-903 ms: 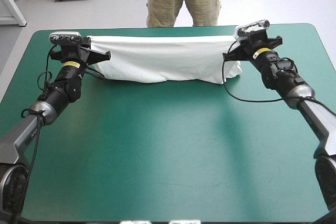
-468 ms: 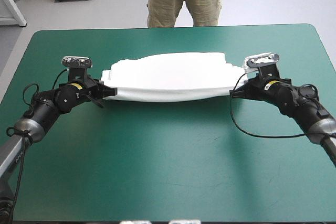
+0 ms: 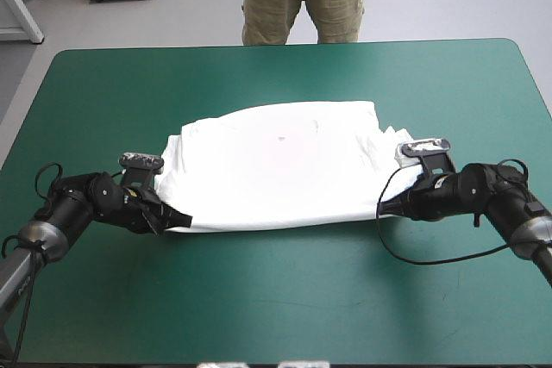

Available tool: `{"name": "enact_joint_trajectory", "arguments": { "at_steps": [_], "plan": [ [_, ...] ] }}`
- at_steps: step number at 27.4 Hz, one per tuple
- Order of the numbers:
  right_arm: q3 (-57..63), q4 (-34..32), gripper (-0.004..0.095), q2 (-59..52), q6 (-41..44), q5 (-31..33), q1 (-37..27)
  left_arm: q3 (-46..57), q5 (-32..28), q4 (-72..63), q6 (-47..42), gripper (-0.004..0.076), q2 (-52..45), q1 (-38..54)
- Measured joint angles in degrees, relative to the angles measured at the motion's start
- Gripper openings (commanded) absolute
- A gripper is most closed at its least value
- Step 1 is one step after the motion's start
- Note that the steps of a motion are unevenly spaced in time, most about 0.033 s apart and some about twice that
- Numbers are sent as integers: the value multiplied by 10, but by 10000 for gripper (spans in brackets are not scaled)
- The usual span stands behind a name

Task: Fold the cloth

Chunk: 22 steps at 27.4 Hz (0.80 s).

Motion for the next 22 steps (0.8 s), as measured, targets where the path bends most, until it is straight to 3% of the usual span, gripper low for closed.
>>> {"name": "enact_joint_trajectory", "arguments": {
  "at_steps": [7,14,18,22],
  "plan": [
    [61,-5,-15,-24,11,22,0,70,-4,3,7,-9,-23,0],
    [72,-6,-9,-37,11,48,0,78,-25,3,8,-8,-25,0],
    [72,-6,288,-37,4,34,0,79,-26,3,10,64,-25,0],
    [72,-6,552,-42,2,34,0,79,-24,3,13,293,-25,0]
  ]
}}
